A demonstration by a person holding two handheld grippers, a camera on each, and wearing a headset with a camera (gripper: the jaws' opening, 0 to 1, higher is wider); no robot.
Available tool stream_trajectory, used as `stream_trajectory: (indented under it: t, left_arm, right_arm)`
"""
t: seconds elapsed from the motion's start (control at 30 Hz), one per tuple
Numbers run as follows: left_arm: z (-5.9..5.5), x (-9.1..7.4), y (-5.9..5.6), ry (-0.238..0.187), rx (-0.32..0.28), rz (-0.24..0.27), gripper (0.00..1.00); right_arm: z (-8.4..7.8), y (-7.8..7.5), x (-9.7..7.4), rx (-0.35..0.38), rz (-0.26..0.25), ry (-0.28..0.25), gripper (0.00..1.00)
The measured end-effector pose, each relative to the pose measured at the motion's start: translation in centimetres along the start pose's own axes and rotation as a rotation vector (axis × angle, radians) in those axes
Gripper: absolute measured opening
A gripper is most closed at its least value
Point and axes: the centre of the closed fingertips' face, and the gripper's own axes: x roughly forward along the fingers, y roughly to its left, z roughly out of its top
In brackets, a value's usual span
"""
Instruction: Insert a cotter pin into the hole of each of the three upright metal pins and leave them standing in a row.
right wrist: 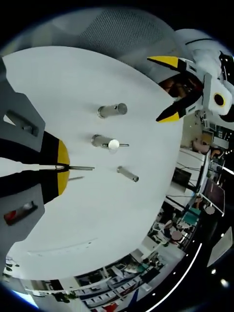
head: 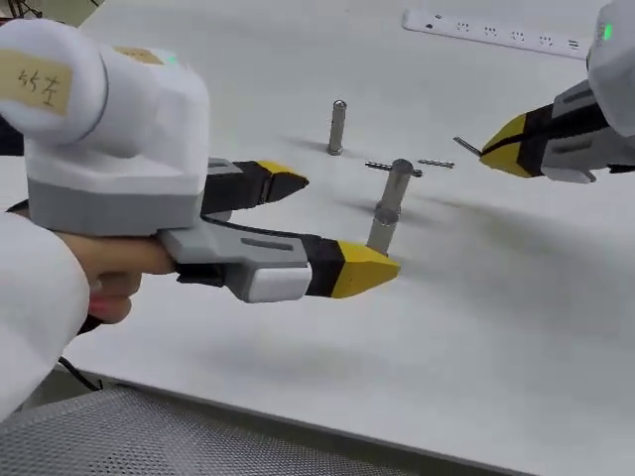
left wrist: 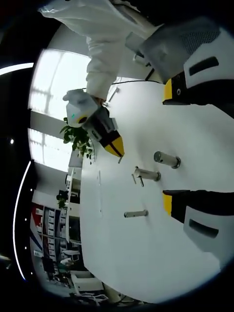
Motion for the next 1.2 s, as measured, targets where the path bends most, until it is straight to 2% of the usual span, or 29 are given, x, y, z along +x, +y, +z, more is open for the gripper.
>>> stream_trajectory:
  t: [0.1,0.27,0.53,0.7,0.97,1.2]
  left_arm:
    - [0.5,0.3,0.0,-0.013,-0.008,-0.004,0.66]
    - [1.4,1.0,-0.6,-0.041,-0.042,-0.030,0.60]
    - [2.1,2.0,-1.0,-0.045,-0.080,-0.078,0.48]
    - [2.4,2.7,-1.0,-0.051,-0.103,-0.096,0.44]
    - [3.3,3.3,-0.7,-0.079,-0.183,-0.116,0.33]
    - [3.1,3.8,-0.9,-0.060,-0.171,-0.134,0.25]
  right_arm:
    - [0.8,0.5,-0.7,-0.007,-0.031,-0.029,0.00]
    - [1.3,1.8,-1.4,-0.036,-0.061,-0.046,0.00]
    - [2.3,4.4,-2.0,-0.053,-0.079,-0.070,0.00]
    - [3.4,5.6,-2.2,-0.106,-0.085,-0.084,0.00]
    - [5.0,6.5,-2.4,-0.155,-0.086,-0.106,0.00]
    - [6.1,7.2,-2.2,-0.197,-0.080,-0.121,0.00]
